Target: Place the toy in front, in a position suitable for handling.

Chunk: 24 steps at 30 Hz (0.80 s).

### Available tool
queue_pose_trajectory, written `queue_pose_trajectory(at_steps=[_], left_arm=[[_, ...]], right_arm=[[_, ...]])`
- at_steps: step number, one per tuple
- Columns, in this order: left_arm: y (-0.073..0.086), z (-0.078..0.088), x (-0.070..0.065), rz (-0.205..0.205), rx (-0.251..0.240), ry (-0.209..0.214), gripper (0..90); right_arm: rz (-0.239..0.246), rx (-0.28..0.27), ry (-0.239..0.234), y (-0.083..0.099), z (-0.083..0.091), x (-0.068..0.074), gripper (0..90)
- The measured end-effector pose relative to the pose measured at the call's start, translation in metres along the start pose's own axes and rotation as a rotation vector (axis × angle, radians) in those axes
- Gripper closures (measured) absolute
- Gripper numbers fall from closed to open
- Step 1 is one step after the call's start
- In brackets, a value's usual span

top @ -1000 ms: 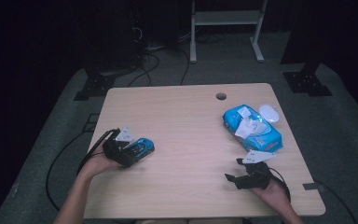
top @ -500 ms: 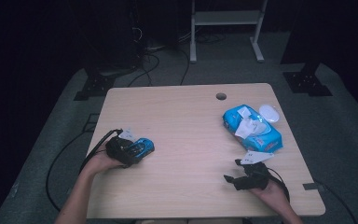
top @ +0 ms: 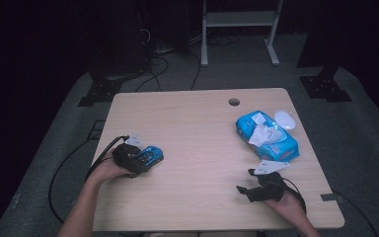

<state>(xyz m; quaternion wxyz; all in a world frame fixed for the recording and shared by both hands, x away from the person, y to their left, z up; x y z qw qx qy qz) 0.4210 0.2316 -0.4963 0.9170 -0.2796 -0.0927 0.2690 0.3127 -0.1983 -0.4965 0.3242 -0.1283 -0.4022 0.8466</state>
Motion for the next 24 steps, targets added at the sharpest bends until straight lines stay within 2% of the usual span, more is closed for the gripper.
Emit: queue_pose_trajectory(at_steps=[6,8,9,10,16,24], left_arm=[[-0.0038,-0.0004,-0.0012,0.014,0.025,-0.006,13.5],[-0.0048,0.0002,-0.0013,0.016,0.026,-0.004,19.0],[-0.0057,0.0006,-0.0027,0.0,0.016,0.005,19.0],[-0.0068,0.0009,-0.0036,-0.002,0.021,0.007,24.9],[-0.01,0.0005,-0.0045,0.012,0.054,-0.005,25.6],[-0.0081,0.0013,-0.0038,0.004,0.036,0.001,25.7]], right_arm=[[0.007,-0.003,-0.006,-0.0006,0.0003,0.002,21.0],[0.006,-0.004,-0.008,-0.0006,0.0005,0.0021,21.0],[0.006,-0.004,-0.009,-0.0006,0.0005,0.002,21.0],[0.008,-0.005,-0.012,-0.0009,0.0005,0.0023,21.0],[0.021,-0.013,-0.016,-0.0016,0.0016,0.0036,21.0],[0.017,-0.018,-0.019,-0.0022,0.0018,0.0027,21.0]])
Point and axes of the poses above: each handheld gripper's, and its own axes: z roughly backward along the jaws, y roughly out of its underside, x roughly to its left, the point moved 4 cm from there along -z, roughly forward along the jaws, and after that the axes turned 1 degree about -x, right-handed, at the moved point
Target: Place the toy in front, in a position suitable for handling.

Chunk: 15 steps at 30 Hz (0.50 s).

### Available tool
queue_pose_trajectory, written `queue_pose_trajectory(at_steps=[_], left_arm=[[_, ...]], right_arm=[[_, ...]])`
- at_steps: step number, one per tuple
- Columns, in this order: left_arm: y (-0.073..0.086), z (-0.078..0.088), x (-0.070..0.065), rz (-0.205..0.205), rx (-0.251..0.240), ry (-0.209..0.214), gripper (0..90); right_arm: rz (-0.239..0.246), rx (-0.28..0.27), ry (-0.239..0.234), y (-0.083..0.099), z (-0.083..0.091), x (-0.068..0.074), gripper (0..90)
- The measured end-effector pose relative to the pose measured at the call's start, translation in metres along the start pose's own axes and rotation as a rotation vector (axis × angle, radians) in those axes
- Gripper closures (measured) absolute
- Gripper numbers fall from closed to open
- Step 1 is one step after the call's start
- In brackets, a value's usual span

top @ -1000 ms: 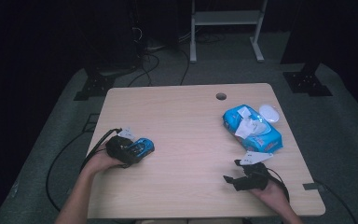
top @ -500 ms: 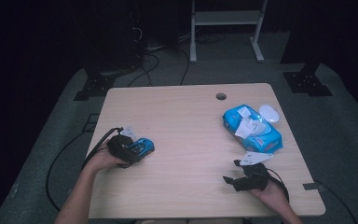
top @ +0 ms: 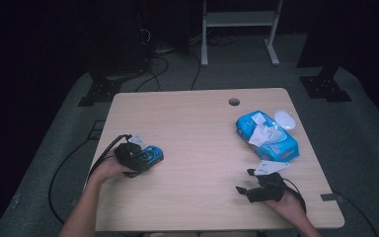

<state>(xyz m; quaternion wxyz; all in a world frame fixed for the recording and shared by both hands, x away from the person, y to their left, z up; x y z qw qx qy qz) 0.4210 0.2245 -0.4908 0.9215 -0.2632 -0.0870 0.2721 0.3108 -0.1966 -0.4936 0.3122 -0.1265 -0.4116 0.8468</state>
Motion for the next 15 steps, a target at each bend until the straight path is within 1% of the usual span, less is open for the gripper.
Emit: queue_pose_trajectory(at_steps=[2,4,5,6,7,11,15], left_arm=[[0.0007,0.0014,0.0,0.001,-0.003,0.002,25.8],[0.0004,0.0053,0.0012,0.018,-0.035,0.005,27.1],[0.0003,0.0063,0.0015,0.016,-0.04,0.0,27.3],[0.0005,0.0064,0.0012,0.015,-0.031,-0.002,27.3],[0.001,0.0056,0.0,0.002,-0.014,-0.009,27.3],[0.0004,0.0053,-0.0003,0.004,-0.013,-0.015,27.4],[0.0,0.0057,-0.0002,0.0,-0.011,-0.017,27.5]], right_arm=[[0.0,0.005,0.001,0.0002,-0.0007,0.0,21.0],[0.005,0.005,0.002,-0.0001,-0.0013,0.0004,21.0],[0.004,0.005,0.002,-0.0003,-0.0013,0.0007,21.0],[0.004,0.005,0.002,-0.0004,-0.0013,0.0009,21.0],[0.004,0.005,0.002,-0.0005,-0.0014,0.0011,21.0],[0.01,0.004,0.002,-0.0007,-0.0016,0.0014,21.0],[0.005,0.003,0.004,-0.0008,-0.0008,0.0012,21.0]])
Point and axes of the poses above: each handheld gripper's, and its own axes: z roughly backward along the jaws, y roughly out of its underside, x roughly to its left, the point moved 4 cm from there along -z, roughly forward along the jaws, and after that the axes turned 1 degree about -x, right-handed, at the moved point
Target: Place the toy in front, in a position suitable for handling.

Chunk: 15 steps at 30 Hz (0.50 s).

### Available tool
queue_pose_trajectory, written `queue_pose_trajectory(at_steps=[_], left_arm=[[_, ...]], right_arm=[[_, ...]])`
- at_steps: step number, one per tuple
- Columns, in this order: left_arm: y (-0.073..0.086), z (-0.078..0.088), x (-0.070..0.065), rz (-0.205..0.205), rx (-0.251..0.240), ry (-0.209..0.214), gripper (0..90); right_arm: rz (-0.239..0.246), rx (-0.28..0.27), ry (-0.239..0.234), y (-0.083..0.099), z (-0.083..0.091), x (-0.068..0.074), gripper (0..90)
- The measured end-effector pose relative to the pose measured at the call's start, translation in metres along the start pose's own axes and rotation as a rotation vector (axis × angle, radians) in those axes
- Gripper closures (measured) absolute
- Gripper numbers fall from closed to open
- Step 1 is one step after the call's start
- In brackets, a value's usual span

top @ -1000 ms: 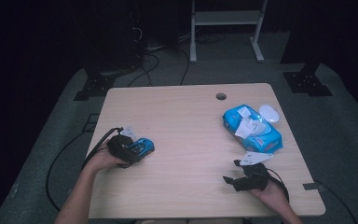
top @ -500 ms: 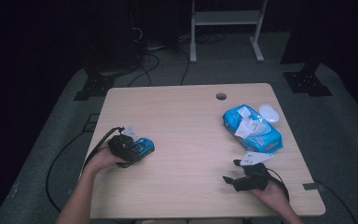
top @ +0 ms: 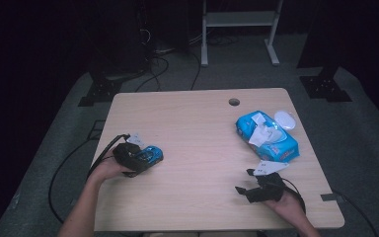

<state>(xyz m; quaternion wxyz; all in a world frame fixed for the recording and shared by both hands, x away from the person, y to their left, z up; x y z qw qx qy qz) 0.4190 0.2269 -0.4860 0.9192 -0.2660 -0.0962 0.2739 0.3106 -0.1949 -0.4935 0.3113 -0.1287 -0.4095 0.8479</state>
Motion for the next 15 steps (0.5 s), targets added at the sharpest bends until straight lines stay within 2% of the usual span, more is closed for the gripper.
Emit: queue_pose_trajectory(at_steps=[4,9,11,15], left_arm=[[-0.003,0.008,0.001,0.008,-0.028,-0.001,27.5],[-0.006,0.017,0.003,-0.007,-0.034,-0.021,27.6],[-0.005,0.019,0.003,0.001,-0.041,-0.018,27.6],[-0.003,0.013,0.002,-0.007,-0.008,-0.018,27.6]], right_arm=[[-0.002,0.0,-0.002,0.0,-0.001,-0.001,21.0],[0.0,-0.003,0.001,0.0,0.0,0.0,21.0],[0.001,-0.004,0.002,-0.001,0.0,0.0,20.9],[0.005,-0.004,0.003,-0.001,0.0,0.0,21.0]])
Point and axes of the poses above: each handheld gripper's, and its own axes: z roughly backward along the jaws, y roughly out of its underside, x roughly to its left, the point moved 4 cm from there along -z, roughly forward along the jaws, and after that the axes turned 1 degree about -x, right-handed, at the moved point
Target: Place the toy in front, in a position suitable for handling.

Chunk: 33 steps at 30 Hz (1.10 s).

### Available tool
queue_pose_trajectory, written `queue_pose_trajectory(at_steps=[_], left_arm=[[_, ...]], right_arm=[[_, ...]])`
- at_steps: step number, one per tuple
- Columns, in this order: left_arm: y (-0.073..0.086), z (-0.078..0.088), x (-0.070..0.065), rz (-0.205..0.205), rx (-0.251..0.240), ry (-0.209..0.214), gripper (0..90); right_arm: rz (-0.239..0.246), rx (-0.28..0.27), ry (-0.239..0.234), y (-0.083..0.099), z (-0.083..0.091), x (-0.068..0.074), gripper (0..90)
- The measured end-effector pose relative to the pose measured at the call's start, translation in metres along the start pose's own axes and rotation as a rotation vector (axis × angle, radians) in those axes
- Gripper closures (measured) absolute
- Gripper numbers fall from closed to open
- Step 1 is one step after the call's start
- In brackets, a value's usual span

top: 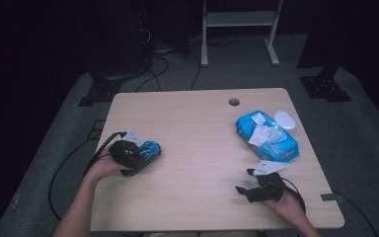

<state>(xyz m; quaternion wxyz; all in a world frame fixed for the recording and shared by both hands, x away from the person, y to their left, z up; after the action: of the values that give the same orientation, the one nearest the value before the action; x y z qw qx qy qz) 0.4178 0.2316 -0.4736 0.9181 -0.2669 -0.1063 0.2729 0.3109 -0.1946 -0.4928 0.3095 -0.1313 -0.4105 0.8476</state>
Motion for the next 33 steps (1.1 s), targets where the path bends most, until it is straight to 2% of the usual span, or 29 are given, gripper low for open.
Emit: queue_pose_trajectory(at_steps=[5,6,10,12,16,19,23,24,26,31,32,33], left_arm=[[0.004,-0.012,0.0,-0.005,0.039,0.007,27.6],[0.004,-0.012,0.0,0.008,0.026,0.016,27.7],[0.004,-0.012,0.002,0.022,0.029,0.031,27.6],[0.004,-0.012,0.002,0.007,0.037,0.028,27.4],[0.006,-0.012,0.003,0.01,0.03,0.04,26.7],[0.011,-0.014,0.004,0.008,0.049,0.052,22.9],[0.011,-0.012,0.004,0.008,0.044,0.058,25.4],[0.011,-0.012,0.004,-0.008,0.045,0.053,25.5],[0.012,-0.011,0.004,-0.012,0.048,0.055,25.6],[0.01,-0.009,0.002,-0.026,0.05,0.035,26.2],[0.009,-0.006,0.003,-0.01,0.02,0.042,28.3],[0.009,-0.005,0.004,-0.012,0.016,0.035,28.3]], right_arm=[[-0.006,-0.005,0.002,0.0,0.001,-0.001,21.0],[-0.005,-0.008,0.002,0.0,0.002,-0.001,21.0],[-0.006,-0.008,0.003,0.001,0.003,-0.002,21.0],[-0.006,-0.01,0.003,0.001,0.003,-0.002,20.9],[-0.005,-0.01,0.006,0.0,0.004,-0.002,21.0],[-0.008,-0.01,0.008,0.001,0.004,-0.003,21.0],[-0.006,-0.007,0.007,0.001,0.003,-0.003,21.0],[-0.008,-0.003,0.008,0.001,0.003,-0.003,21.0],[-0.005,-0.002,0.007,0.001,0.002,-0.003,21.0],[-0.002,-0.011,0.01,0.001,0.004,-0.004,20.9],[-0.006,-0.009,0.01,0.001,0.004,-0.004,21.0],[-0.005,-0.008,0.01,0.001,0.004,-0.004,21.0]])
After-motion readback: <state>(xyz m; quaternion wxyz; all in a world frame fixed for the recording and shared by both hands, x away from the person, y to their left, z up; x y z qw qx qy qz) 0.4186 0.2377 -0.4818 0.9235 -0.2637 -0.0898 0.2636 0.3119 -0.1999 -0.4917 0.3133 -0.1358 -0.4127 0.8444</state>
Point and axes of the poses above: each handheld gripper's, and its own axes: z roughly backward along the jaws, y roughly out of its underside, x roughly to its left, the point moved 4 cm from there along -z, roughly forward along the jaws, and after that the axes turned 1 degree about -x, right-handed, at the moved point
